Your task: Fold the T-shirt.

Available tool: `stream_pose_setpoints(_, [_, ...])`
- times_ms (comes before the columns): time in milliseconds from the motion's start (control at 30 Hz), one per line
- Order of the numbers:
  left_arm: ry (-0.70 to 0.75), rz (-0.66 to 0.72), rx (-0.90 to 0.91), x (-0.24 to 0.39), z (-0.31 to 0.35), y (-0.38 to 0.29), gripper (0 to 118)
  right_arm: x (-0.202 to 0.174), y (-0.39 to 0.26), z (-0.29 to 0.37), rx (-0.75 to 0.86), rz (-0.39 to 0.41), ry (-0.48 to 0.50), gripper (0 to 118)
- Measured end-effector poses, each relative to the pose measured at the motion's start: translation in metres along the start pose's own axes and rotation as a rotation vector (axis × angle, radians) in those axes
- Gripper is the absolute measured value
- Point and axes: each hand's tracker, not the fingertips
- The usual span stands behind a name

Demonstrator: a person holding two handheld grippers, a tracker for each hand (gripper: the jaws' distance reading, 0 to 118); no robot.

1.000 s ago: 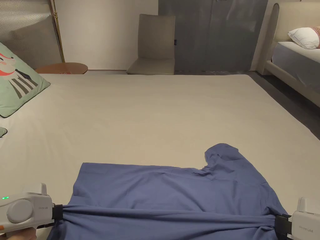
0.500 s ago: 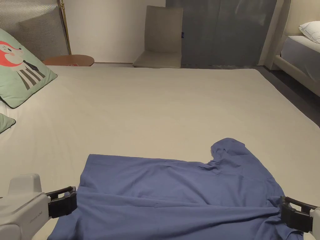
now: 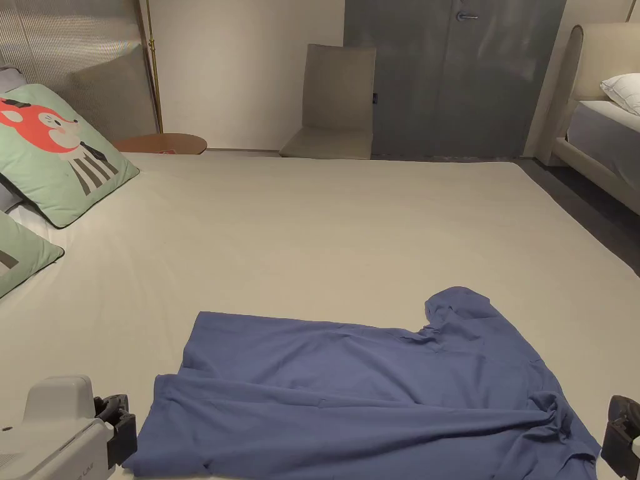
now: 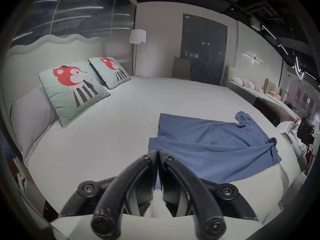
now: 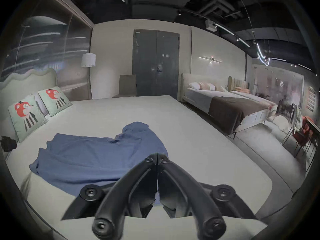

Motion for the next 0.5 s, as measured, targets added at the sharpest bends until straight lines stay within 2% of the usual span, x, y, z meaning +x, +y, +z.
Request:
stream_pose_setpoints(100, [-0.021, 0.011, -0.045, -0.004, -0.008, 0.001, 0, 0.002, -0.005, 0.001, -0.013, -0.005, -0.001, 1])
stream_pose_setpoints(133, [-0.026, 0.019, -0.065, -0.007, -0.014, 0.003, 4, 0.002, -0.005, 0.005, -0.016, -0.006, -0.003, 1])
stream_pose_setpoints(167, [-0.025, 0.026, -0.076, -0.008, -0.02, 0.004, 19, 0.002, -0.006, 0.005, -0.021, -0.007, -0.004, 1])
stream_pose_setpoints(200, [-0.032, 0.025, -0.107, -0.011, -0.027, 0.005, 47, 0.003, -0.007, 0.005, -0.025, -0.009, -0.004, 1])
stream_pose_setpoints(233, [-0.035, 0.027, -0.168, -0.013, -0.039, 0.006, 85, 0.003, -0.008, 0.005, -0.028, -0.01, -0.003, 1])
stream_pose_setpoints(267, [-0.045, 0.037, -0.212, -0.017, -0.051, 0.005, 107, 0.004, -0.009, 0.007, -0.032, -0.011, -0.004, 1])
stream_pose_setpoints(300, [-0.06, 0.038, -0.251, -0.018, -0.058, 0.003, 110, 0.004, -0.01, 0.007, -0.036, -0.012, -0.004, 1])
stream_pose_setpoints(333, [-0.067, 0.022, -0.266, -0.02, -0.064, 0.001, 106, 0.004, -0.011, 0.006, -0.04, -0.012, -0.004, 1])
stream_pose_setpoints(467, [-0.064, 0.074, -0.379, -0.025, -0.091, -0.012, 104, 0.004, -0.017, 0.004, -0.064, -0.011, -0.009, 1])
stream_pose_setpoints(500, [-0.063, 0.078, -0.382, -0.026, -0.096, -0.015, 99, 0.004, -0.019, 0.003, -0.072, -0.008, -0.011, 1])
